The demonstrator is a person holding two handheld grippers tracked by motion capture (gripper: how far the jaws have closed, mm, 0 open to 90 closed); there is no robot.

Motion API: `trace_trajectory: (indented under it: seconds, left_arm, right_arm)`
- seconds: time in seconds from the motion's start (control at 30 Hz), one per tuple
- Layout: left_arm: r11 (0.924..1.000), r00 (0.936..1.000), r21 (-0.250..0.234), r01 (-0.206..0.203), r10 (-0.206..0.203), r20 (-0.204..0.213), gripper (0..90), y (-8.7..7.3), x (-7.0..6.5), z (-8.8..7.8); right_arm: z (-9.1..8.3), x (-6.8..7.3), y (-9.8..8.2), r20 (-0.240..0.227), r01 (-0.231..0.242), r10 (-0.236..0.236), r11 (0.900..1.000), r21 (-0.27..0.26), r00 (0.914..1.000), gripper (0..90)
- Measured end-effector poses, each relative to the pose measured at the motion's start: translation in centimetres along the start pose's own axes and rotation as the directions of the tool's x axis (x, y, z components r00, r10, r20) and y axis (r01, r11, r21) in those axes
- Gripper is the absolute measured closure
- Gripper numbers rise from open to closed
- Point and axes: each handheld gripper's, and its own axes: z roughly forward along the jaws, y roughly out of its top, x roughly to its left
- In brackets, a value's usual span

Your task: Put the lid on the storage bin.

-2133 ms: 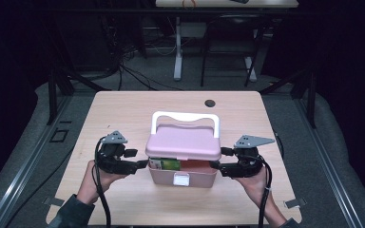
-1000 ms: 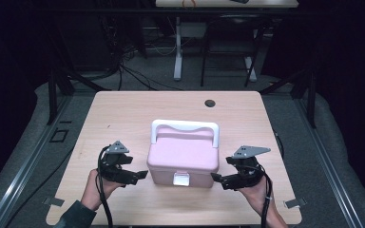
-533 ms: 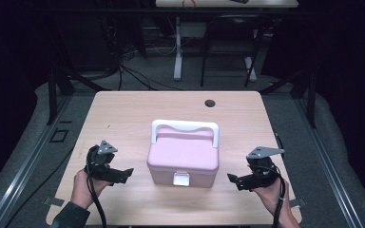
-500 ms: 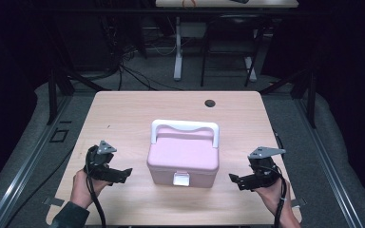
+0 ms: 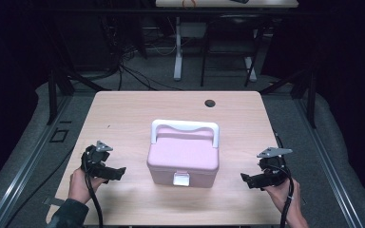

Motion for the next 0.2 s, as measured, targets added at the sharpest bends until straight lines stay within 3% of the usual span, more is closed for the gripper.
trace_trajectory:
  seconds: [0.2]
  left_arm:
    - [0.9998, 1.0000, 0.017, -0.007, 0.007, 0.007, 0.1, 0.06, -0.07, 0.49]
  right_arm:
    - [0.49, -0.21, -0.08, -0.004, 0.003, -0.003, 1.000, 0.020, 1.0000, 0.0]
